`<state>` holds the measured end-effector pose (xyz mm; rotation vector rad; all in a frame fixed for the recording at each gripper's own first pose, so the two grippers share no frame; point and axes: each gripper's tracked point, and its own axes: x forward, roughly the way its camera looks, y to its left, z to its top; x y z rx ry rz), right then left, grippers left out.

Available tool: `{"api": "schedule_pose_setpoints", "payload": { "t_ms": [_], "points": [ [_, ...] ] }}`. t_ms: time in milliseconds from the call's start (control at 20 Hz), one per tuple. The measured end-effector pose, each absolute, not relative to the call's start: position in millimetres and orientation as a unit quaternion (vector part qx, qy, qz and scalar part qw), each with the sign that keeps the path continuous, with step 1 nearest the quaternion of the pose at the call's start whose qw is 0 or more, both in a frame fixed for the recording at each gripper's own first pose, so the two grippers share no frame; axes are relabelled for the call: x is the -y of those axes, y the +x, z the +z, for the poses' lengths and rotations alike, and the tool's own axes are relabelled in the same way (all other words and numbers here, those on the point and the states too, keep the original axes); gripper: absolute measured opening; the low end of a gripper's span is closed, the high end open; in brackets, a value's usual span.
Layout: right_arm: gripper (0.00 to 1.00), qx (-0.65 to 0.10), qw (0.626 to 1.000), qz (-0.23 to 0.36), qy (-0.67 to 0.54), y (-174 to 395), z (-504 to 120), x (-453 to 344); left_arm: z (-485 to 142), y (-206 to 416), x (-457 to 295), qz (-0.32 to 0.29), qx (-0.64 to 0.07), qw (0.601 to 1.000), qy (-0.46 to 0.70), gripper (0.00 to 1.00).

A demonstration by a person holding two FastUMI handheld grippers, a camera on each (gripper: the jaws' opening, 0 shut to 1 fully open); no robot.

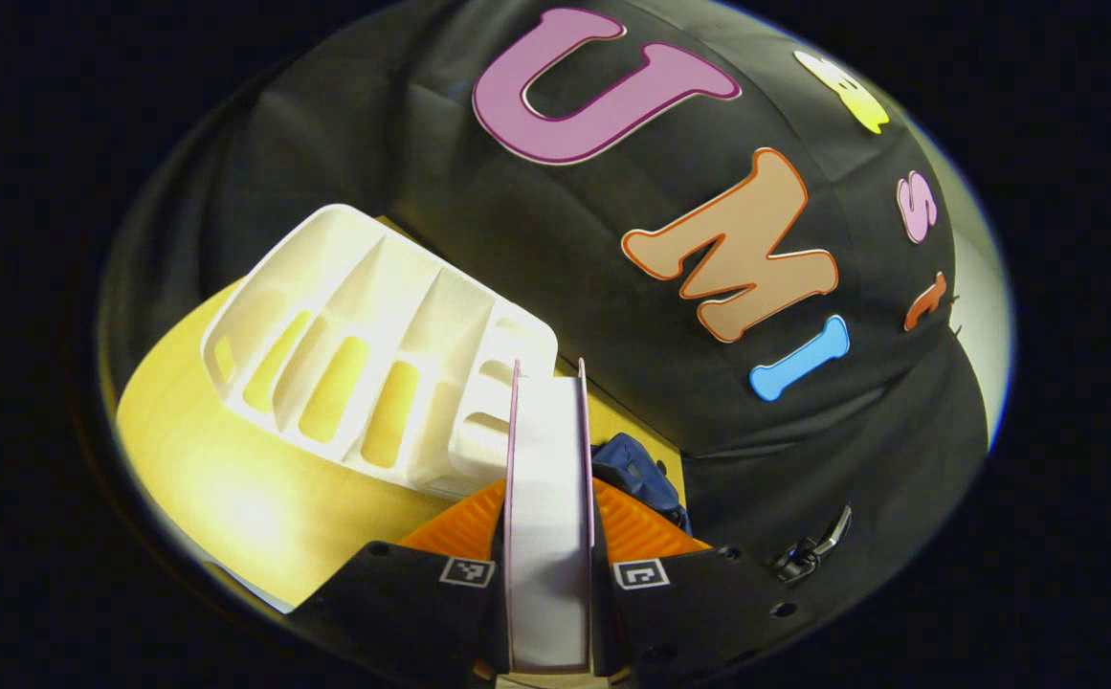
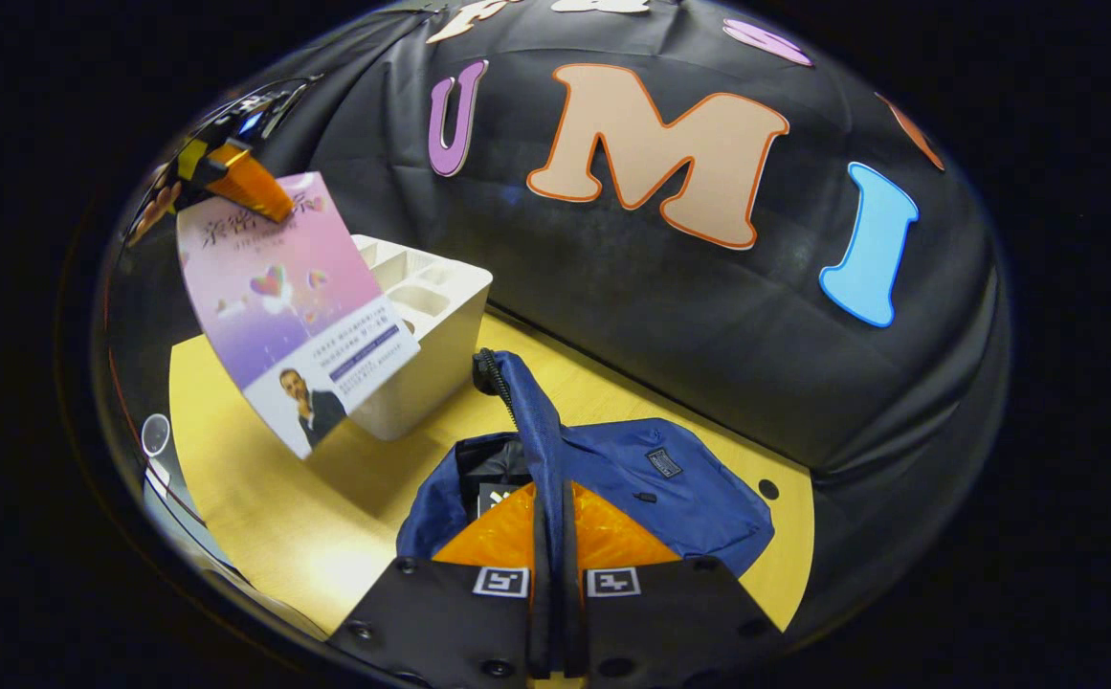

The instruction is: Open the schoolbag, grab two books from the bookshelf and put them into the schoolbag.

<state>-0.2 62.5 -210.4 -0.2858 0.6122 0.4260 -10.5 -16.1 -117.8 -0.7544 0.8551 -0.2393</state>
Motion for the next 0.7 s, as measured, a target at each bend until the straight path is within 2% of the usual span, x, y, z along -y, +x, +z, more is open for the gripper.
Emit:
{"api": "schedule_pose_setpoints", "payload": {
  "t_ms": [350, 700],
  "points": [
    [0.08, -0.298, 0.921, 0.218, -0.128, 2.4, -207.7, -62.2, -152.6, -23.7, 88.6, -0.140, -0.400, 0.807, -0.411, 0.30],
    [0.08, -0.296, 0.920, 0.227, -0.119, 1.4, -208.0, -61.4, -194.1, -35.3, 127.6, -0.102, -0.402, 0.772, -0.482, 0.30]
  ]
}}
